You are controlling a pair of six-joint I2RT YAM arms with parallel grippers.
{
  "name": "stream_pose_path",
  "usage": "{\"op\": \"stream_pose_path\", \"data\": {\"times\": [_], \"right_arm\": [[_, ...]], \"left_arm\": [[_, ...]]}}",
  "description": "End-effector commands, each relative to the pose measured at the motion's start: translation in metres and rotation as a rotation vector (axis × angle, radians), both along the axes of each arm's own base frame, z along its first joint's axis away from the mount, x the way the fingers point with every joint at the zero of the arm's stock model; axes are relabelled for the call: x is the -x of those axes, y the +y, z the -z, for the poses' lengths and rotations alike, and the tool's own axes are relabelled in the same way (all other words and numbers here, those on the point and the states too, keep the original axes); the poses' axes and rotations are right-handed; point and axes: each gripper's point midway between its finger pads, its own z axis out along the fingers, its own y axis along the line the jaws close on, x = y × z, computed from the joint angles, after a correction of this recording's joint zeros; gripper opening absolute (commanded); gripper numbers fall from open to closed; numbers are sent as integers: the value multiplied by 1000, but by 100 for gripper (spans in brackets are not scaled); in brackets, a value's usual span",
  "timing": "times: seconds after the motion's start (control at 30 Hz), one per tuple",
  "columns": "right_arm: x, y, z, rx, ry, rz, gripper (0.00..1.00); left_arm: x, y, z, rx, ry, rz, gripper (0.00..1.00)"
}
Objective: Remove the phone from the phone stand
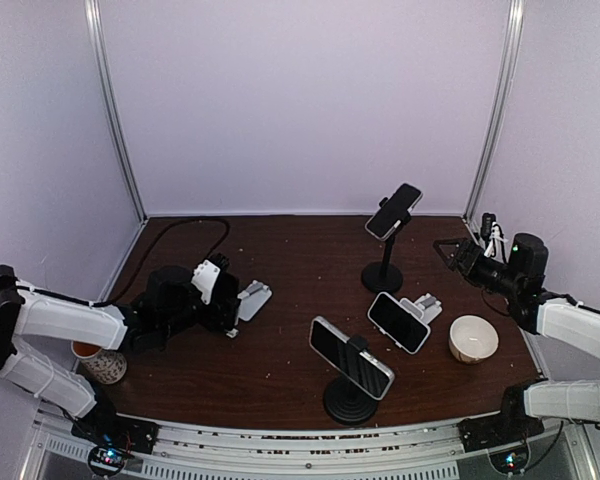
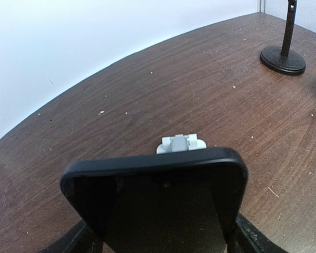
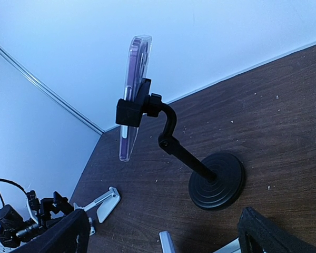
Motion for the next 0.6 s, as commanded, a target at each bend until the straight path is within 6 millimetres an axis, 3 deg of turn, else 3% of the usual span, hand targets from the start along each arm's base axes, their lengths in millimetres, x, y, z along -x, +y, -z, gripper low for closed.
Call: {"op": "stream_pose_path", "data": {"times": [0.0,0.33,0.57], "right_arm": [[1,2,-4,-12,-23,-7,100],[2,3,1,-13,-21,-12,100],[2,5,-2,-27,-30,-24,100]], "left_arm": [[-5,0,-37,62,-73,-17,66],[-2,10,-86,98,-77,-61,61],[-15,40,-110,91,4,-157,60]]}}
